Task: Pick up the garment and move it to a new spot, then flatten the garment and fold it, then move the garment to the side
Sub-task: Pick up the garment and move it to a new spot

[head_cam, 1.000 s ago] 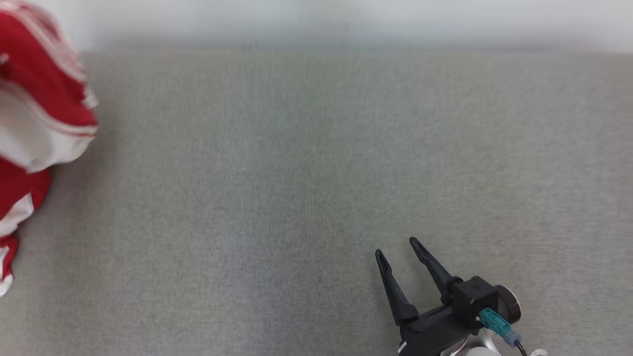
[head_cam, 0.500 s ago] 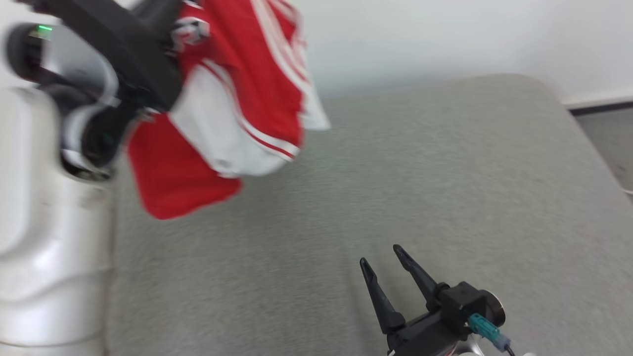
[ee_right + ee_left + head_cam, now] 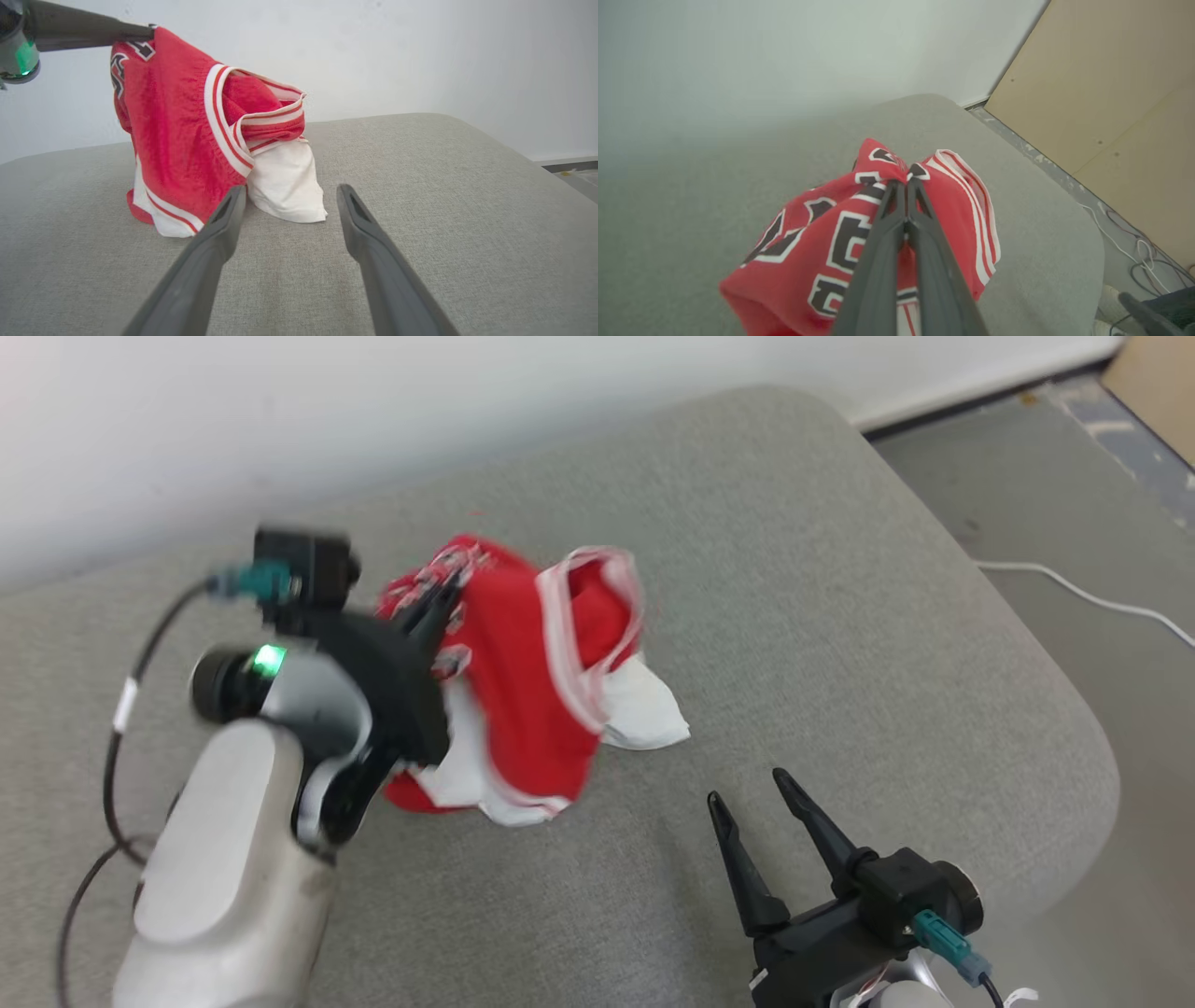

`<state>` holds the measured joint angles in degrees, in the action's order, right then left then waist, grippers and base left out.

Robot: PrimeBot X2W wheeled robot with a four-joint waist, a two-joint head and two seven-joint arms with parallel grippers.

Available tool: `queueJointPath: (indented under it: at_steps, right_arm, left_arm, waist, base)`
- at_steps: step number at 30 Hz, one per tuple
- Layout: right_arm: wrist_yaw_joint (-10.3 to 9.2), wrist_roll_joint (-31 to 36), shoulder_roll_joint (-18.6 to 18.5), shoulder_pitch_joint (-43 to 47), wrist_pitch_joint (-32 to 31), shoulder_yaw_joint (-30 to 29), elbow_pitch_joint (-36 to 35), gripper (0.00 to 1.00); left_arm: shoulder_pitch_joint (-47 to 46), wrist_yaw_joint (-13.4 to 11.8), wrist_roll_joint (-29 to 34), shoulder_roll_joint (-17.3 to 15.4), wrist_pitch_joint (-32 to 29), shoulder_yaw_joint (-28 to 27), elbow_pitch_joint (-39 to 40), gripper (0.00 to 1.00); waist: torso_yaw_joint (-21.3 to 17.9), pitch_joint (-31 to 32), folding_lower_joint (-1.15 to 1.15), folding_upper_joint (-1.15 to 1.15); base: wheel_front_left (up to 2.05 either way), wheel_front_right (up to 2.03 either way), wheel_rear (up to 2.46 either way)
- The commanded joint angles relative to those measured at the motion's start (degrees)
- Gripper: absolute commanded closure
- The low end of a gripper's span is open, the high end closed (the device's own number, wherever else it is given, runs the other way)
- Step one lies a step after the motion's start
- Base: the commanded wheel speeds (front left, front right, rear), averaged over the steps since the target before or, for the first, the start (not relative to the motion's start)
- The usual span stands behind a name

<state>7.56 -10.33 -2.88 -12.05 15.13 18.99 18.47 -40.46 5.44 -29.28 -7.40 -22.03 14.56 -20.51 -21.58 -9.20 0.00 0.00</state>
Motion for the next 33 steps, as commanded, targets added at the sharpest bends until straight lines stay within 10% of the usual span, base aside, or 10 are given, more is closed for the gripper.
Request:
queueJointPath:
  at_steps: [1, 3, 4, 5, 17, 33]
  right_arm:
    - [-0.13, 0.42, 0.01, -0.17, 0.02, -0.36, -0.20, 0.00]
    - [-0.13, 0.81, -0.01, 0.18, 0.02, -1.38, -0.23, 0.00]
    - [-0.13, 1.06, -0.02, 0.38, 0.02, -2.06, -0.33, 0.00]
    - [-0.13, 1.37, 0.00, 0.55, 0.02, -2.80, -0.37, 0.00]
    - [-0.13, 6.68, -0.05, 4.24, -0.04, -12.05, 0.09, 0.00]
    - [-0.13, 8.52, -0.04, 9.54, -1.33, -15.26, -0.86, 0.00]
  left_arm:
    - [1.44, -0.49, 1.41, -1.26, 1.34, 0.00, -1.96, 1.00]
    - [2.63, -1.32, 3.82, -2.06, 3.95, 0.91, -5.32, 1.00]
    - [3.14, -1.62, 4.39, -2.00, 5.34, 1.12, -6.75, 0.70]
    - [3.65, -1.93, 4.95, -1.88, 6.98, 1.36, -7.97, 0.00]
    - [14.18, -3.55, 3.40, 2.26, 35.07, -2.49, -8.69, 0.00]
    - [37.14, -5.58, 10.93, 2.15, 37.19, -10.37, 5.47, 0.00]
  waist:
    - [-2.36, -3.49, 0.00, 0.00]
    - [-1.58, -3.77, 0.00, 0.00]
    - [-0.95, -3.84, 0.00, 0.00]
    - [-0.29, -3.77, 0.00, 0.00]
    - [10.59, 3.93, 0.00, 0.00]
    - [19.46, 11.56, 0.00, 0.00]
  base:
    - [0.00, 0.00, 0.00]
    - [0.00, 0.00, 0.00]
    - [0.00, 0.00, 0.00]
    - [0.00, 0.00, 0.00]
    - [0.00, 0.00, 0.00]
    - [0.00, 0.00, 0.00]
